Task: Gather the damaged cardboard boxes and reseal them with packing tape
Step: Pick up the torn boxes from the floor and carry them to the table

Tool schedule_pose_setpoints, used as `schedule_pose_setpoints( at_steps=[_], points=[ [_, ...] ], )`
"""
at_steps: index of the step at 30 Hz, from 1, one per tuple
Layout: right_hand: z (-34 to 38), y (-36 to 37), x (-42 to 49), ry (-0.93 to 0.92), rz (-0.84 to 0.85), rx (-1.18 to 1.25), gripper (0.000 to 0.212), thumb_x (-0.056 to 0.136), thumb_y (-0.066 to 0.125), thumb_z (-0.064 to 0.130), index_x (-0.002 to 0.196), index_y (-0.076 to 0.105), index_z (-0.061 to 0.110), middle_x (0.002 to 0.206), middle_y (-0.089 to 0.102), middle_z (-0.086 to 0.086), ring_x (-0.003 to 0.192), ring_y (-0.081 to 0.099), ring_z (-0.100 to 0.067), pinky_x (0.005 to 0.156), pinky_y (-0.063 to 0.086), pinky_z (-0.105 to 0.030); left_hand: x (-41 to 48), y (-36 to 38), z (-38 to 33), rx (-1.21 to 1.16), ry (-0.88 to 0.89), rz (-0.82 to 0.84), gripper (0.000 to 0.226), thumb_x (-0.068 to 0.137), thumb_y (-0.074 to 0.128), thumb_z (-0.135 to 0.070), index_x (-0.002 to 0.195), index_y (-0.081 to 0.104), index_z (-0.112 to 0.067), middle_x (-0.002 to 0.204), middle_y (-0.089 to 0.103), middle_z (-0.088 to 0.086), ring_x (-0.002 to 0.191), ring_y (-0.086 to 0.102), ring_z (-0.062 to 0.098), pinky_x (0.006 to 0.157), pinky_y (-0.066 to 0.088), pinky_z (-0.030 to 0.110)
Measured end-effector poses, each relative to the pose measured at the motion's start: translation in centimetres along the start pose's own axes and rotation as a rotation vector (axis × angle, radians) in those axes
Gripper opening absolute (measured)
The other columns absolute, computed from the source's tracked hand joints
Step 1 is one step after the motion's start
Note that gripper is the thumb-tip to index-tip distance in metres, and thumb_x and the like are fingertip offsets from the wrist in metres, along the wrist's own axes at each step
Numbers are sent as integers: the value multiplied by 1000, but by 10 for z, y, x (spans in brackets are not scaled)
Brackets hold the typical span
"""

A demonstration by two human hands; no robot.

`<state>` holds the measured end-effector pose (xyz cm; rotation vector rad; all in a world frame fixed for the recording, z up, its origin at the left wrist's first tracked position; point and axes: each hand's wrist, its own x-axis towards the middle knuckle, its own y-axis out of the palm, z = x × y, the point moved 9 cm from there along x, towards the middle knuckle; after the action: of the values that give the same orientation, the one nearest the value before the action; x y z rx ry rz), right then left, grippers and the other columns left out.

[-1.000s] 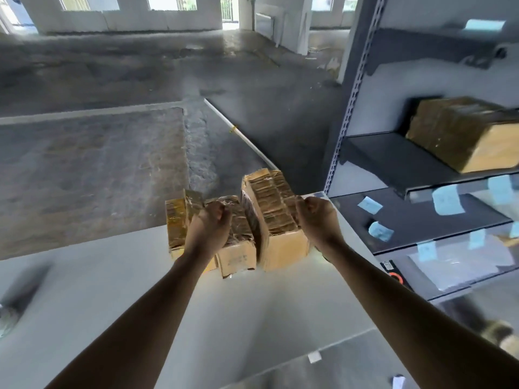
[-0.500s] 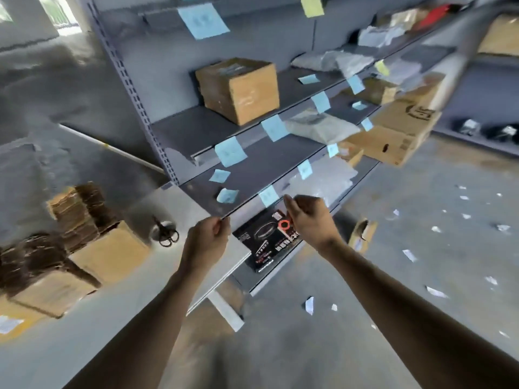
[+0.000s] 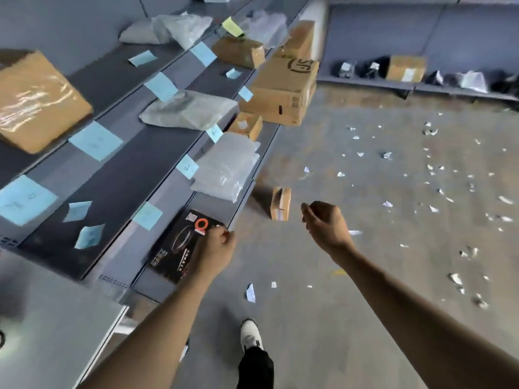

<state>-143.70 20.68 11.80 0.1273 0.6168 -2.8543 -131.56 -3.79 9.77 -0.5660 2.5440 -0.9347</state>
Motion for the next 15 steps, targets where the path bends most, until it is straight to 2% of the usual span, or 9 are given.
schedule_pose_setpoints(
  at_steps=[2,4,8,10,13,15],
  points=[
    [-19,-10,25,55,-17,-12,42,94,55,31,69,54,-2,60,47,-7,58,43,-17,58,37,-30,30,24,-5,54,-15,51,34,92,55,-28,70,57,-2,65,64,11,70,61,36,60,44,40],
    [-34,-14,56,102,-34,-14,40,97,54,26,67,54,0,60,52,-7,58,46,-19,58,36,-30,67,49,-8,90,-25,109,31,93,55,-26,72,61,-5,69,67,9,72,64,33,66,49,39],
    [-61,-6,125,161,-64,-20,39,97,55,24,65,55,2,66,61,-20,57,49,-20,58,37,-30,154,89,-12,115,-9,145,26,93,56,-28,75,62,-11,80,72,8,78,65,32,71,53,38],
    [-72,6,162,193,-62,-27,41,95,56,29,65,53,1,68,63,-21,58,49,-19,58,38,-30,197,104,-18,121,12,155,22,95,57,-27,80,60,-13,85,72,7,80,65,30,69,49,33],
    [-92,25,219,240,-71,-80,51,85,50,47,67,51,-1,69,60,-25,57,44,-18,55,37,-30,264,131,-15,157,10,198,16,95,58,-28,87,60,-15,90,72,5,84,66,28,68,48,32],
    [-95,33,240,229,-56,-112,50,88,52,45,68,51,-1,68,59,-26,56,41,-19,53,34,-30,288,139,-15,181,26,189,14,95,58,-26,92,61,-12,94,73,7,88,67,30,70,50,34]
  ],
)
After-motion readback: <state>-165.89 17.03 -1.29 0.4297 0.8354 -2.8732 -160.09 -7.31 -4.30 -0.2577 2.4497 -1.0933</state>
